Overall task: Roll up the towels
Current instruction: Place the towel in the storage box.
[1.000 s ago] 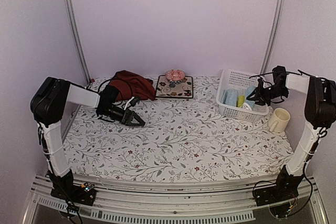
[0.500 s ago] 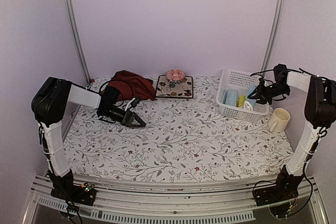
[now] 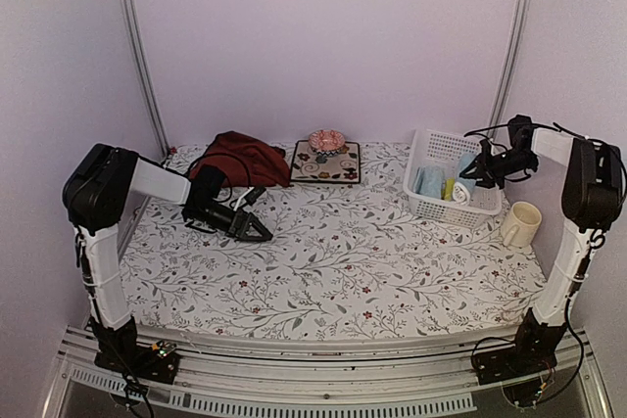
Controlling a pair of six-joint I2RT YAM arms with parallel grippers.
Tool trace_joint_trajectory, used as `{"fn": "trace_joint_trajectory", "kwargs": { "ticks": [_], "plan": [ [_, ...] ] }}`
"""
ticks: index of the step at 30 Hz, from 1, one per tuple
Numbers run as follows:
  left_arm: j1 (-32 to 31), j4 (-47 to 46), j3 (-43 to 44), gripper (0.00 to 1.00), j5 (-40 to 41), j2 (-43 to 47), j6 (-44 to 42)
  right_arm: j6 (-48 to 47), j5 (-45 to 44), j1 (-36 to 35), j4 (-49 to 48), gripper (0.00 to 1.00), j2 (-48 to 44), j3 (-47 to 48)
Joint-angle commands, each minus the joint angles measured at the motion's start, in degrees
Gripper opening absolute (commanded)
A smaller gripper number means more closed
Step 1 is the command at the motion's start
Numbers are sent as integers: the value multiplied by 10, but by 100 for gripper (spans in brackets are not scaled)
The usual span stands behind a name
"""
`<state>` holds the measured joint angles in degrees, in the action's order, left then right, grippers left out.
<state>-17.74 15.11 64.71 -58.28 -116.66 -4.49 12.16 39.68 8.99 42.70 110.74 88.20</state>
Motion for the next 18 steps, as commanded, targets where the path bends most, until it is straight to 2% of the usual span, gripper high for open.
{"fn": "trace_joint_trajectory", "kwargs": {
  "ticks": [1, 18],
  "plan": [
    [-6, 7, 0, 49, -7, -8, -8, -21, -14, 3, 28, 14, 27, 8],
    [-10, 9, 2, 49, -11, -15, -9, -25, -69, 10, 91, 15, 4, 21]
  ]
}}
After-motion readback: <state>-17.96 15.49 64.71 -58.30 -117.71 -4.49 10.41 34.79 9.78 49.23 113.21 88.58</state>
